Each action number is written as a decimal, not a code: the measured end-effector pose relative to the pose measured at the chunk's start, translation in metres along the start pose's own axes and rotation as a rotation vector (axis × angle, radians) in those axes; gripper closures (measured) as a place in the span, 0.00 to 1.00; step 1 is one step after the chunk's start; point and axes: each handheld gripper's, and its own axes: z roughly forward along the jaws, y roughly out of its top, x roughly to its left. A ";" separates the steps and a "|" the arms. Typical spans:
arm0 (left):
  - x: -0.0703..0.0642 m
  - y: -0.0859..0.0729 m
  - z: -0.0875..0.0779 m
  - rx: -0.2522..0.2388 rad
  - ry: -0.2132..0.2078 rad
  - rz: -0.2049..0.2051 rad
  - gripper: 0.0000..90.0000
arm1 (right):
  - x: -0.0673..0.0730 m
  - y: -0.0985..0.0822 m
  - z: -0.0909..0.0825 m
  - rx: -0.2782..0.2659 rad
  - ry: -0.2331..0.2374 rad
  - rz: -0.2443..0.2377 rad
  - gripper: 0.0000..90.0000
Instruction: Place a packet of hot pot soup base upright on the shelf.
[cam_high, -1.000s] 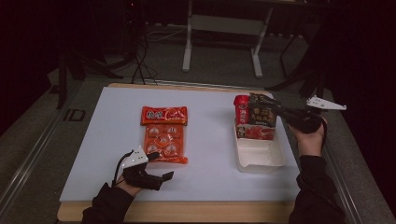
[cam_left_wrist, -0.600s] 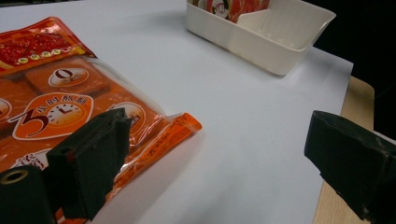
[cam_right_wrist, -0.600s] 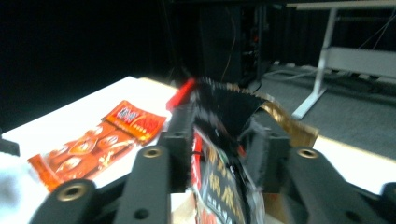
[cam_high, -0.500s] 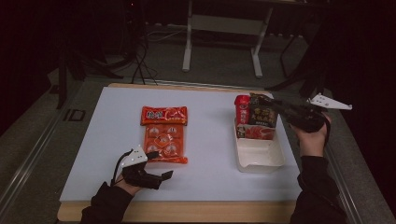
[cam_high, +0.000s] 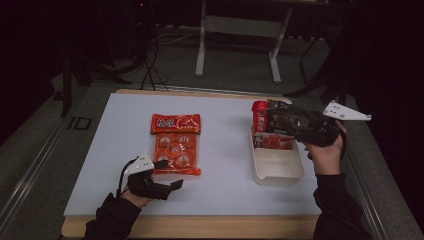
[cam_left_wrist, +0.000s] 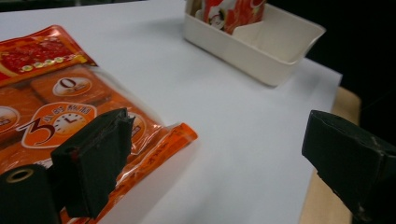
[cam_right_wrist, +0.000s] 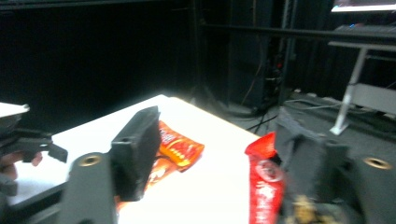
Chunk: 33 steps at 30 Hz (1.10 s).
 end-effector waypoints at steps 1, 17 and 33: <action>0.001 0.001 -0.001 0.004 0.001 0.004 0.09 | 0.003 -0.002 0.002 0.006 0.017 0.004 0.26; 0.031 0.018 -0.015 0.001 0.072 -0.023 0.22 | 0.046 -0.026 0.009 0.010 0.149 0.006 0.18; 0.077 0.021 -0.007 0.026 0.236 -0.057 0.74 | 0.075 -0.057 0.003 0.073 0.218 0.002 0.17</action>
